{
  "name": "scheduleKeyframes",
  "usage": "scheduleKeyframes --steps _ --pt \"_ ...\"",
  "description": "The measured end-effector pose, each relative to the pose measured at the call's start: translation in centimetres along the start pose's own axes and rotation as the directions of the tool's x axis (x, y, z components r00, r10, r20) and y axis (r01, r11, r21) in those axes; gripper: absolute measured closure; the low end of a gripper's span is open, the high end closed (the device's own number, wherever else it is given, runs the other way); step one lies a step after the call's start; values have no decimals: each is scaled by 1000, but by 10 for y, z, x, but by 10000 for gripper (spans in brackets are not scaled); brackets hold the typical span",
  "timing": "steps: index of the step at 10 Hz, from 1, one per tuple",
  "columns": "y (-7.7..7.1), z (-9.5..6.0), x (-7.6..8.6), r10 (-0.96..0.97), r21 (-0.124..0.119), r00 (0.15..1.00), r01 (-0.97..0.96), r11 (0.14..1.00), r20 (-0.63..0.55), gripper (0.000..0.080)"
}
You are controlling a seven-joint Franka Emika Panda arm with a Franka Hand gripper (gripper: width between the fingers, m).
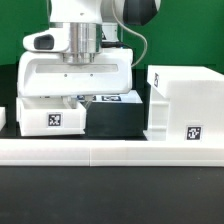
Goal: Assemble drawer
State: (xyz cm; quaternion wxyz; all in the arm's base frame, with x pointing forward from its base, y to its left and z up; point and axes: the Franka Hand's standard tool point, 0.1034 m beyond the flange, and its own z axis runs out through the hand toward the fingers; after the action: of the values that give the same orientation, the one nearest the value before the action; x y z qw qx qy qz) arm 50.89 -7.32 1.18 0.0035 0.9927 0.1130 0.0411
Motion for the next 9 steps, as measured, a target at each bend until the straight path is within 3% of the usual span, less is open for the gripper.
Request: scheduleKeyframes --steps 3,6,9 --pt "-17 -5 7 -34 4 999 34 999 -4 759" --pt "-37 -27 17 -134 23 991 134 991 19 758" --pt "-34 -22 14 -136 23 990 135 991 26 758"
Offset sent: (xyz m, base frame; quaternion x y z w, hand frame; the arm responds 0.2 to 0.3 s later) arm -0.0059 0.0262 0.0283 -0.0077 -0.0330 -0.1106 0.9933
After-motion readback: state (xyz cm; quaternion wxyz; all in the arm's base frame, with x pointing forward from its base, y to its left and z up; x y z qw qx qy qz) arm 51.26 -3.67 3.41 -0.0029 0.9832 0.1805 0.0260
